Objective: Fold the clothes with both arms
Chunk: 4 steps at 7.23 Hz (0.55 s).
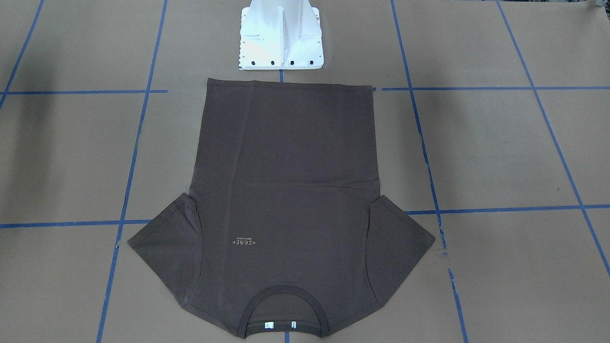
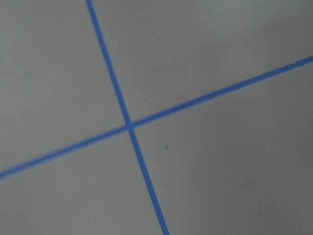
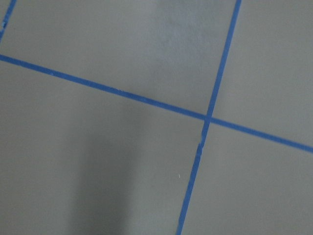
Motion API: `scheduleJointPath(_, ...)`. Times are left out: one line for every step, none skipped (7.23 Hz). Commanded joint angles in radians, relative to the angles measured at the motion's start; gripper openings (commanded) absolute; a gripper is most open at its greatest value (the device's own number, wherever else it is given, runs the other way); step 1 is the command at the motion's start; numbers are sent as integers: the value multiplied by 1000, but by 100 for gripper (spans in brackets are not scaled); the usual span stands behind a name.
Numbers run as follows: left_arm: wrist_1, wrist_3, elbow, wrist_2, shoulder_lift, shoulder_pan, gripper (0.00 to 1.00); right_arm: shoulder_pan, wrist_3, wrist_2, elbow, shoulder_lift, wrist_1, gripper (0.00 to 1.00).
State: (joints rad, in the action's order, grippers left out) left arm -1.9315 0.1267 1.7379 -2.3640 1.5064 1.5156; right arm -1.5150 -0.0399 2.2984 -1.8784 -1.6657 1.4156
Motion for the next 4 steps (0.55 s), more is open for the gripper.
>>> scheduleJointPath(-270,-21,-93,-3,84,0,100,1,90,6,60,40,-84,100)
scheduleJointPath(-318,-41,-115,-1,86,0,100,1,112,59,82,46,-124,100)
scheduleJointPath(-343,-71,-113,-3,84,0,100,2,121,64,105,85,-188,100)
scheduleJointPath(-348,-73,-115,-3,83,0,100,56,235,64,128,124,-237,100)
